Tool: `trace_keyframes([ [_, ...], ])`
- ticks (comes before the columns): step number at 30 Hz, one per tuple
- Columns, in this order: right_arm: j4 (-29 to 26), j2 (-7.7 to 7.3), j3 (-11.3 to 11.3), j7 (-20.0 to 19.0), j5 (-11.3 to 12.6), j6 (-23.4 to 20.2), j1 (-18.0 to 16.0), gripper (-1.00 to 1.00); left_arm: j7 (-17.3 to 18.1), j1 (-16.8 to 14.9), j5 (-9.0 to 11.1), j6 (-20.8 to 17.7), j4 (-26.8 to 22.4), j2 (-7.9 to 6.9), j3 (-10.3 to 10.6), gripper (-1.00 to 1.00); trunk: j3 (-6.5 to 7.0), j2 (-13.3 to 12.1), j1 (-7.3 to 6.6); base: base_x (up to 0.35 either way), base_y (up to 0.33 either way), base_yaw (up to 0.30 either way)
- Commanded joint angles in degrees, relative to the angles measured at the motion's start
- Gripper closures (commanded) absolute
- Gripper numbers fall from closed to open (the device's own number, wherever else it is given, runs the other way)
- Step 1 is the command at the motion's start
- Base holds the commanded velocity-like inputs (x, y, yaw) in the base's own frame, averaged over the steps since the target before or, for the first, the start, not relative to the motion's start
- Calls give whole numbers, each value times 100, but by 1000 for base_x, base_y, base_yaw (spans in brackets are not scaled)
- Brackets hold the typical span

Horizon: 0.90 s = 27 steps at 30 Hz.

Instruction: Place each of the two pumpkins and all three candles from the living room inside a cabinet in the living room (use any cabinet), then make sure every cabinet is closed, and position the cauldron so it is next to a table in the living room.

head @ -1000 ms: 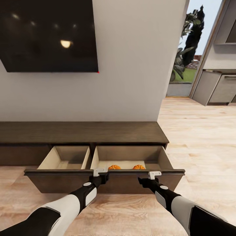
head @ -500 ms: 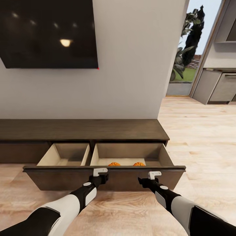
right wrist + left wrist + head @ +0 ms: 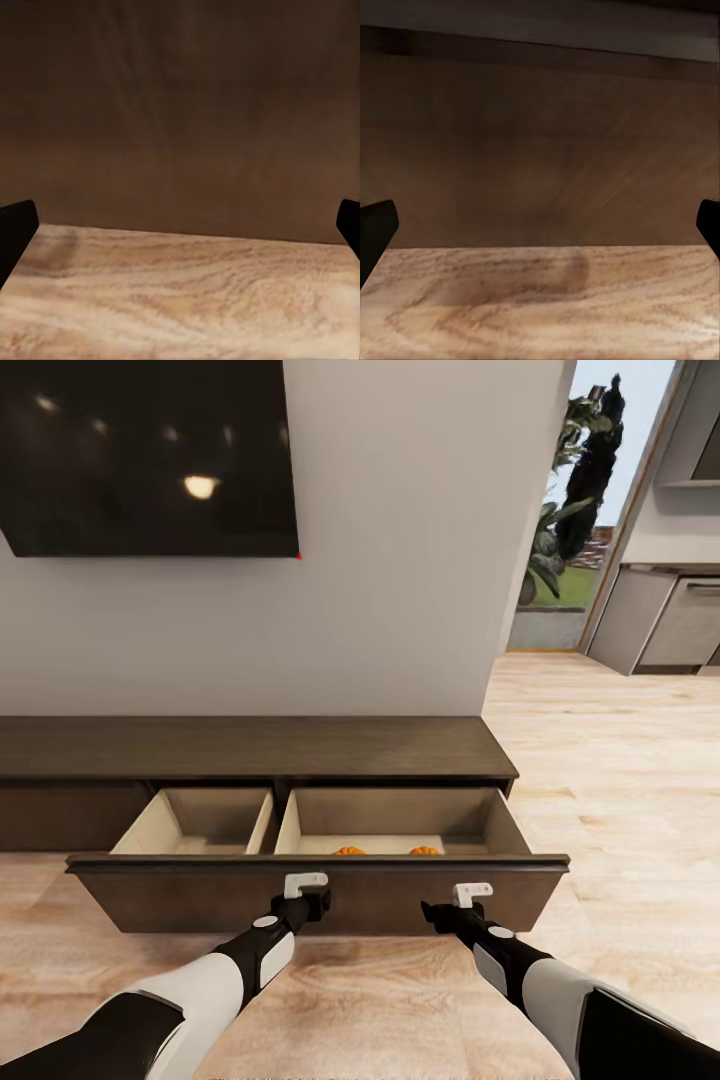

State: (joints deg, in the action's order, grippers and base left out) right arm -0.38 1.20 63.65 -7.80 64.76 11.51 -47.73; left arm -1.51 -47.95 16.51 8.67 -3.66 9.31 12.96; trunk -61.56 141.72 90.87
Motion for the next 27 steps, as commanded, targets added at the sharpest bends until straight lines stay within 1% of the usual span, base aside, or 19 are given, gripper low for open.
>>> trace_keyframes([
  [1, 12, 6, 35, -35, 62, 17, -3, -100, -16, -4, 46, 21, 6, 1, 49, -100, -23, 44, 21, 0, 0, 0],
  [4, 12, 6, 34, -35, 63, 18, -2, -100, -16, -4, 46, 21, 6, 1, 49, -100, -78, 153, 82, 0, 0, 0],
  [8, 12, 3, 34, -36, 63, 18, -4, -100, -16, -4, 51, 21, 6, 1, 48, -100, -167, 158, 92, 0, 0, 0],
  [25, 10, 3, 34, -37, 69, 18, 0, -100, -16, -4, 50, 21, 6, 1, 55, -100, -167, 158, 92, 0, 0, 0],
  [27, 8, 3, 34, -38, 70, 18, -1, -100, -16, -4, 49, 21, 6, 1, 53, -100, -211, 161, 97, 0, 0, 0],
])
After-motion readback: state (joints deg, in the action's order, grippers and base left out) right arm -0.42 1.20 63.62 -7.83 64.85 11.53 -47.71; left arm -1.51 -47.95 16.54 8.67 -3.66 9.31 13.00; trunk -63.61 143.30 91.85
